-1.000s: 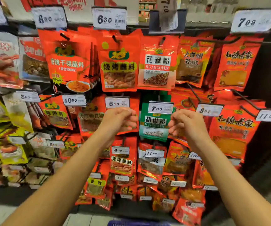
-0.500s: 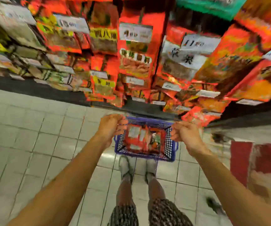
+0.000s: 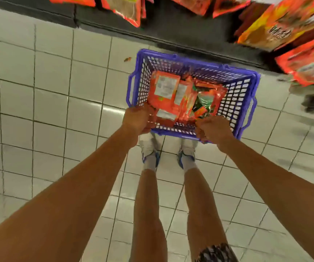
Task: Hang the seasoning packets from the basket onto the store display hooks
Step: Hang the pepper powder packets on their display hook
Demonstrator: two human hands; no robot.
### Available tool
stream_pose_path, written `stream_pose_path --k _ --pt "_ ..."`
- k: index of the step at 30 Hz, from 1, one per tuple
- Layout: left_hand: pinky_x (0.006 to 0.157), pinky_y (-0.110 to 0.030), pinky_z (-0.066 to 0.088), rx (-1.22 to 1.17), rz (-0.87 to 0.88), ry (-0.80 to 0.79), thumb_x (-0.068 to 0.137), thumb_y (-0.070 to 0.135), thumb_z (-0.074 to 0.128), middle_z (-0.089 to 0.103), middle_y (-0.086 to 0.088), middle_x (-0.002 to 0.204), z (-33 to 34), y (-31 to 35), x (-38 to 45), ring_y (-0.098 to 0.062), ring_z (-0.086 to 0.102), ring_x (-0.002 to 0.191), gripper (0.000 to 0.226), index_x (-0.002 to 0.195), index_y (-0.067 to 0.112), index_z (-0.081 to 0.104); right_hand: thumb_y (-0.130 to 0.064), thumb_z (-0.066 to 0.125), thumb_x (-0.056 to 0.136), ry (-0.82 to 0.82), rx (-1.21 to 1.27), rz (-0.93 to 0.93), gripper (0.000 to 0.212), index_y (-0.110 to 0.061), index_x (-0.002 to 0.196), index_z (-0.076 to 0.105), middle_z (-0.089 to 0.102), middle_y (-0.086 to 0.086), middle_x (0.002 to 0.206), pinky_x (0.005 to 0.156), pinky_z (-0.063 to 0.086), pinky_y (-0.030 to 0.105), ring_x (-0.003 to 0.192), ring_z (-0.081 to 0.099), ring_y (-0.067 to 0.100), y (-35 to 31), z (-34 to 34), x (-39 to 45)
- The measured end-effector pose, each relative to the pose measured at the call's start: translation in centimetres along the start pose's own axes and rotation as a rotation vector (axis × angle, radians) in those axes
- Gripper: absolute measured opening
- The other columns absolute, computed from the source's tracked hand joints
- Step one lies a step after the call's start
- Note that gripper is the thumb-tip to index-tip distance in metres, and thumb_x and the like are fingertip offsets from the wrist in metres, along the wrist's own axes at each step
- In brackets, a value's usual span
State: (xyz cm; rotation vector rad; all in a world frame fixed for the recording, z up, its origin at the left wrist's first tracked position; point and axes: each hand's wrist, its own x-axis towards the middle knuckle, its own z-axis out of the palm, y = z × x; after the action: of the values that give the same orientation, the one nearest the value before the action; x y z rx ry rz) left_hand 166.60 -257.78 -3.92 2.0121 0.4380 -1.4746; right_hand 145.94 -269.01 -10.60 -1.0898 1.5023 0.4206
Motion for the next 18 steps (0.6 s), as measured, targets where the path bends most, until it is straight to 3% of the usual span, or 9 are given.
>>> stream_pose_path --k 3,5,7,9,11,12,14,16,18 --pt "0.066 -0.032 0.05 0.012 -0.011 -0.005 0.093 0.021 0.061 0.067 -0.008 0.083 0.7 -3.0 6.1 -0.026 0.064 0.071 0.006 0.093 0.015 0.063 -0.013 0.058 0.096 -0.085 -0.368 -0.089 0.022 -0.021 0.077 0.064 0.068 0.008 0.079 0.074 0.056 0.037 0.077 0.063 0.026 1.7 3.0 6.9" --pt "0.068 -0.035 0.05 0.024 -0.02 -0.031 0.092 0.019 0.061 0.064 -0.009 0.081 1.1 -4.7 9.8 -0.027 0.06 0.075 0.01 0.082 0.018 0.06 -0.013 0.054 0.097 -0.082 -0.625 -0.196 0.027 -0.021 0.072 0.062 0.066 0.009 0.08 0.065 0.048 0.03 0.082 0.064 0.029 2.5 4.9 10.9" --pt "0.066 -0.033 0.052 0.056 0.0 -0.034 0.092 0.018 0.061 0.065 -0.009 0.078 1.3 -5.9 13.2 -0.026 0.062 0.07 0.008 0.085 0.016 0.061 -0.015 0.048 0.097 -0.006 -0.879 -0.299 0.02 -0.015 0.087 0.067 0.069 0.017 0.094 0.065 0.047 0.031 0.092 0.066 0.036 2.7 6.9 14.5" --pt "0.056 -0.027 0.051 0.037 0.005 -0.064 0.093 0.014 0.058 0.063 -0.007 0.073 1.3 -7.0 16.2 -0.024 0.06 0.066 0.008 0.085 0.013 0.061 -0.019 0.051 0.095 0.046 -1.048 -0.4 0.026 -0.015 0.119 0.063 0.066 0.018 0.115 0.08 0.055 0.041 0.109 0.063 0.039 2.7 8.7 18.1" --pt "0.059 -0.03 0.052 0.043 0.02 -0.083 0.093 0.009 0.056 0.065 -0.006 0.069 1.4 -7.9 19.0 -0.025 0.061 0.066 0.017 0.077 0.013 0.062 -0.016 0.06 0.092 0.038 -1.241 -0.507 0.053 -0.013 0.143 0.046 0.048 0.018 0.146 0.099 0.051 0.049 0.139 0.042 0.038 2.2 10.2 21.5" --pt "0.065 -0.034 0.056 0.076 0.036 -0.083 0.092 0.01 0.057 0.068 -0.005 0.068 1.4 -8.3 20.2 -0.025 0.064 0.067 0.019 0.076 0.014 0.064 -0.014 0.061 0.091 0.025 -1.349 -0.576 0.068 -0.012 0.153 0.033 0.029 0.018 0.161 0.111 0.042 0.05 0.151 0.023 0.037 1.8 10.9 23.0" --pt "0.073 -0.039 0.059 0.127 0.064 -0.091 0.093 0.012 0.058 0.071 0.0 0.065 1.7 -9.1 22.2 -0.024 0.068 0.069 0.019 0.077 0.017 0.067 -0.01 0.06 0.09 0.0 -1.527 -0.698 0.085 -0.019 0.161 0.013 -0.002 0.011 0.17 0.123 0.015 0.051 0.156 -0.005 0.035 1.0 12.1 25.8" --pt "0.063 -0.036 0.058 0.183 0.089 -0.098 0.093 0.014 0.057 0.072 0.004 0.065 1.9 -10.0 23.8 -0.019 0.068 0.066 0.018 0.081 0.02 0.069 -0.013 0.062 0.091 -0.025 -1.646 -0.758 0.088 -0.026 0.161 0.01 -0.008 0.006 0.17 0.123 0.005 0.053 0.156 -0.011 0.032 0.9 12.7 27.9" --pt "0.056 -0.03 0.054 0.231 0.086 -0.097 0.092 0.015 0.057 0.073 0.005 0.068 2.1 -10.8 24.7 -0.015 0.067 0.066 0.018 0.082 0.022 0.071 -0.017 0.062 0.093 -0.042 -1.674 -0.781 0.08 -0.028 0.16 0.02 -0.001 0.005 0.171 0.123 0.004 0.054 0.156 -0.007 0.032 1.4 12.7 28.9"
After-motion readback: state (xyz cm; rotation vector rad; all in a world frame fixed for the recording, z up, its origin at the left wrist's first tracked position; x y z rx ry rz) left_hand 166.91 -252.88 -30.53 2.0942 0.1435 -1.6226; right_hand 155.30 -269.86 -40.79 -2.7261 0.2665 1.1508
